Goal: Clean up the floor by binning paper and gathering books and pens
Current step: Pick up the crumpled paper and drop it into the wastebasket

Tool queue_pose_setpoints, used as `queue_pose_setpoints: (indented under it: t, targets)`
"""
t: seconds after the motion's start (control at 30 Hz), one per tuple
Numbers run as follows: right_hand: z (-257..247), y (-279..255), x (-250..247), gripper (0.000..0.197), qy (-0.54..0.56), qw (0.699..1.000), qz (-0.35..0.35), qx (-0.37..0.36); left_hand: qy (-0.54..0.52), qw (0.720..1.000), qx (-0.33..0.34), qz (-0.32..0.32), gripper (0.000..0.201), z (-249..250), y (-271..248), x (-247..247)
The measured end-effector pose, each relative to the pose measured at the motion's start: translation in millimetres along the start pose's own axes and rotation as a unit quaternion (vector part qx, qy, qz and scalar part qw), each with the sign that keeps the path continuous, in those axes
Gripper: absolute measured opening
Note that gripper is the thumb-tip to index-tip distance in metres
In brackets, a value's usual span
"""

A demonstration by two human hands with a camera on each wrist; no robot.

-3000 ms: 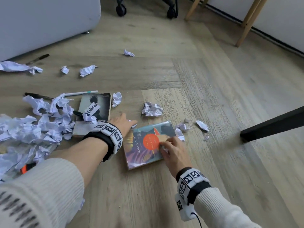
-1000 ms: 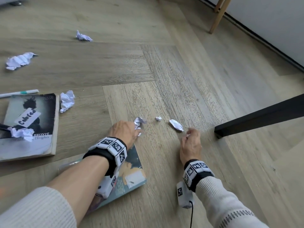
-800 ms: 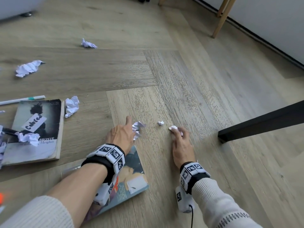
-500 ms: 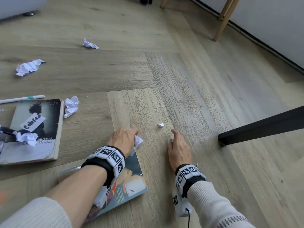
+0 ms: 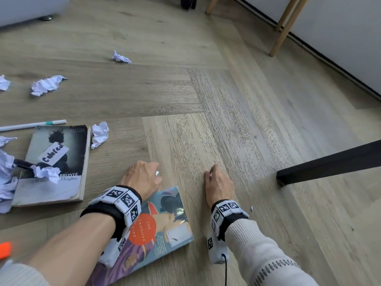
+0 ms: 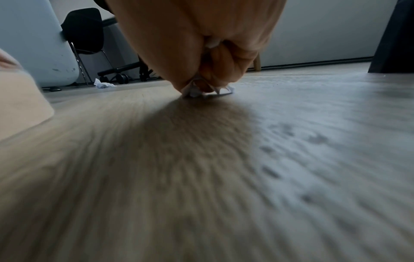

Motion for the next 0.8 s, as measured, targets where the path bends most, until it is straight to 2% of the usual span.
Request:
queue_pose_setpoints:
  t: [0.13,0.27,0.4,0.47,0.6,0.8]
  targets:
    - [20.8,-9.8,-8.2,0.023,0.051,0.997,-0.010,0.064,-0.024,0.999,0.040,-0.002,0.002,9.4,-4.0,0.5]
    - [71.0,-29.6,-36.0,0.022,0.147,0.969,0.067,0.185,-0.031,0.998,0.049,-0.007,0.007,21.1,-1.1,4.4]
    - [119.5,-51.4,-50.4,0.013,0.187,0.944,0.112,0.248,-0.007,0.998,0.060,-0.009,0.009,33.1,1.6,11.8]
    - [135.6,-56.9,-49.2,0.014,0.186,0.945,0.084,0.256,0.002,0.998,0.062,-0.005,0.010,37.3,1.3,13.8]
    - [143.9,-64.1,-38.1,0.020,0.161,0.959,-0.020,0.233,0.008,0.998,0.063,0.008,0.014,39.3,-0.5,15.3]
    - [130.1,-66.9,-28.6,0.013,0.103,0.969,-0.049,0.217,0.009,0.998,0.058,0.023,0.011,27.3,-12.2,7.0]
Point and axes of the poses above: each hand's wrist, its own y-axis towards the middle knuckle, its own x-axis out of the palm, z = x × y, the point moved 3 cm from there along y, towards the middle knuckle, and after that the axes turned 8 degrees about -z, right-handed, at the moved point
